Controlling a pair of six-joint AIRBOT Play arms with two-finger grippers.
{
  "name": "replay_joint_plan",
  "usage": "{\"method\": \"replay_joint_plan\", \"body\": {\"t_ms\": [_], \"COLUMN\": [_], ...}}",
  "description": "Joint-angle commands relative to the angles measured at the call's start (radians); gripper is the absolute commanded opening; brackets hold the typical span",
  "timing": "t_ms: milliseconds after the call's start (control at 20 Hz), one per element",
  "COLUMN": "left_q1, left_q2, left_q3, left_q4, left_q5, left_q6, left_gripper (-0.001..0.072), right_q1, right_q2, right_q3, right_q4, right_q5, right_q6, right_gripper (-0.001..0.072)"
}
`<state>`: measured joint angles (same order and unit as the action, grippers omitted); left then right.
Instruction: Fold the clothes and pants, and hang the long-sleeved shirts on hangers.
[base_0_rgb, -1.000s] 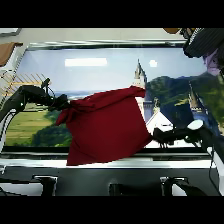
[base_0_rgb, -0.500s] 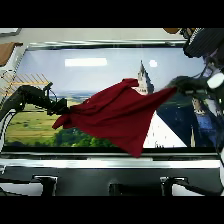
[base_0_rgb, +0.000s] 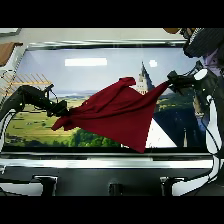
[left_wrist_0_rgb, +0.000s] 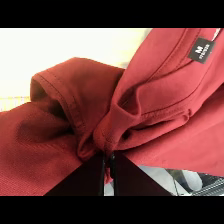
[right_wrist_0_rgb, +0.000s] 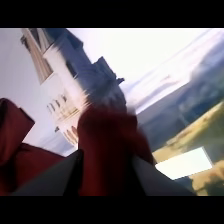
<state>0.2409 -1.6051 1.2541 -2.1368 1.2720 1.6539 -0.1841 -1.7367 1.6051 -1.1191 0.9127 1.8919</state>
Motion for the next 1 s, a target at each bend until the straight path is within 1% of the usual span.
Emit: {"method": "replay_joint_plan", "body": {"t_ms": [0,50,150,200,250,350,450,500,550,600,700,800,950], "left_q1": [0.000,0.000,0.000,0.000,0.000,0.000,0.000,0.000,0.000,0.000,0.000,-0.002,-0.006], "left_q2": [0.000,0.000,0.000,0.000,0.000,0.000,0.000,0.000,0.000,0.000,0.000,0.000,-0.001], "left_q3": [0.000,0.000,0.000,0.000,0.000,0.000,0.000,0.000,0.000,0.000,0.000,0.000,0.000], "left_q4": [0.001,0.001,0.001,0.001,0.001,0.001,0.001,0.001,0.001,0.001,0.001,0.001,0.001], "left_q5": [0.000,-0.001,-0.004,-0.004,-0.004,-0.007,-0.008,-0.008,-0.009,-0.013,-0.021,-0.026,-0.026], "left_q6": [0.000,0.000,0.000,0.000,0.000,0.000,0.000,0.000,0.000,0.000,0.000,0.000,0.000], "left_gripper": [0.0020,0.0020,0.0020,0.0020,0.0020,0.0020,0.0020,0.0020,0.0020,0.0020,0.0020,0.0020,0.0020], "right_q1": [-0.017,-0.038,-0.103,-0.143,-0.177,-0.225,-0.230,-0.230,-0.230,-0.230,-0.228,-0.228,-0.228], "right_q2": [0.029,0.066,0.149,0.191,0.228,0.312,0.399,0.442,0.480,0.512,0.573,0.626,0.688], "right_q3": [0.011,0.011,0.011,0.011,0.002,-0.091,-0.275,-0.387,-0.497,-0.595,-0.787,-0.950,-1.125], "right_q4": [0.067,0.066,0.055,0.043,0.033,0.034,0.051,0.098,0.149,0.194,0.270,0.303,0.347], "right_q5": [0.081,0.130,0.250,0.320,0.378,0.454,0.468,0.465,0.464,0.465,0.465,0.456,0.423], "right_q6": [-0.092,-0.147,-0.258,-0.311,-0.351,-0.387,-0.389,-0.399,-0.422,-0.439,-0.480,-0.512,-0.552], "right_gripper": [0.0329,0.0330,0.0375,0.0375,0.0375,0.0386,0.0387,0.0391,0.0419,0.0463,0.0472,0.0475,0.0475]}}
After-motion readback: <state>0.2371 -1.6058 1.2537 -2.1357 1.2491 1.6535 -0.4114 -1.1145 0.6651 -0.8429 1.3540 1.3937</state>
